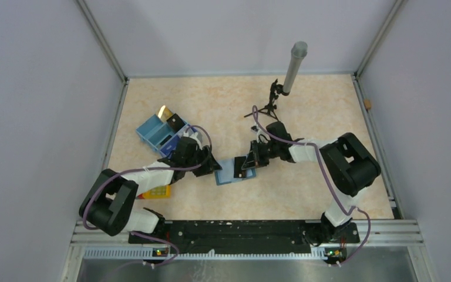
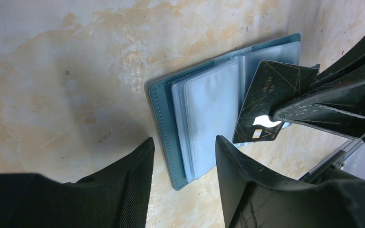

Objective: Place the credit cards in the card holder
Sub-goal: Insert the credit card into the card holder.

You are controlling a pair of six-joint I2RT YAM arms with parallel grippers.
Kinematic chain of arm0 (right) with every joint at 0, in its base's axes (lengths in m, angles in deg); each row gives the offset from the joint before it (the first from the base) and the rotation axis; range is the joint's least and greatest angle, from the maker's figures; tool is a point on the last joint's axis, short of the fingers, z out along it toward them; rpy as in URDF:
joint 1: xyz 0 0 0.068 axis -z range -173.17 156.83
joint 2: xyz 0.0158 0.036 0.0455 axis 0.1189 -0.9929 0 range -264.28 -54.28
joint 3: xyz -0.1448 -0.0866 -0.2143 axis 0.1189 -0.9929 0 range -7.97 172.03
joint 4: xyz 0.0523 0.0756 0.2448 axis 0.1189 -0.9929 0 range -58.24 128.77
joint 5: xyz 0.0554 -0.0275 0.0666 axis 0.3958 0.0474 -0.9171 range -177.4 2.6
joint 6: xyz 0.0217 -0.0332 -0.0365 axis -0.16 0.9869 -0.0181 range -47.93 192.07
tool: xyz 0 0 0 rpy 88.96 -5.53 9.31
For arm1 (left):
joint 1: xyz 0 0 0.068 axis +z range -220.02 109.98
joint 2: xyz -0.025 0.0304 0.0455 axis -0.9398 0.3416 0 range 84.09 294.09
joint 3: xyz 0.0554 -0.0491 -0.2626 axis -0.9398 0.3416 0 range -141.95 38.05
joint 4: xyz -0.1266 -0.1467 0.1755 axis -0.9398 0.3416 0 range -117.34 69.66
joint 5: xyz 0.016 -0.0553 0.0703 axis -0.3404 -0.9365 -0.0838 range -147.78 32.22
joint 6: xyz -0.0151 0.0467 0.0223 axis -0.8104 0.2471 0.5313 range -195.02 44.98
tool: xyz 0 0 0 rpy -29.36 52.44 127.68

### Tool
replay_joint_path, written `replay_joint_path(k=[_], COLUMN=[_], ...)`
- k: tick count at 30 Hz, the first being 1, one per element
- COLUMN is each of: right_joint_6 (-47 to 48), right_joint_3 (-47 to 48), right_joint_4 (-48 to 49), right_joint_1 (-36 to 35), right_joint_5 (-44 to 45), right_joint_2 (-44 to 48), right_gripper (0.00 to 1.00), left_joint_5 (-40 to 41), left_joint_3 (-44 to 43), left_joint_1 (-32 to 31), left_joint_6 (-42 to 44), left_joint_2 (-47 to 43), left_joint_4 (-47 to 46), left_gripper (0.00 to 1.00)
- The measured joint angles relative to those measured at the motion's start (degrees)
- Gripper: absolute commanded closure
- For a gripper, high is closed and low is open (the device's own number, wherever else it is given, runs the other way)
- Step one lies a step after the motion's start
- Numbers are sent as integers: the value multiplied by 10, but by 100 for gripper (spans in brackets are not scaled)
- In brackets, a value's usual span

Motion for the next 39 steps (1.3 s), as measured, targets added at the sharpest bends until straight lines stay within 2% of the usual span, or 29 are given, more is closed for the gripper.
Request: replay_joint_path(k=[10, 33, 39], right_joint_6=[-28, -102, -105], right_joint_3=[0, 1, 26], right_joint_4=[15, 66, 56], right_joint_1=[0, -24, -33], right_joint_5=[-10, -19, -24], right_joint_2=[-17, -56, -74], right_gripper=[100, 100, 100], left_joint_5=[3, 22, 26], left_joint_3=[2, 10, 10], left_joint_1=[-4, -23, -25], left_joint_6=[1, -3, -3], left_joint_2=[6, 6, 6], left_joint_4=[-12, -29, -30], left_gripper=[55, 59, 60])
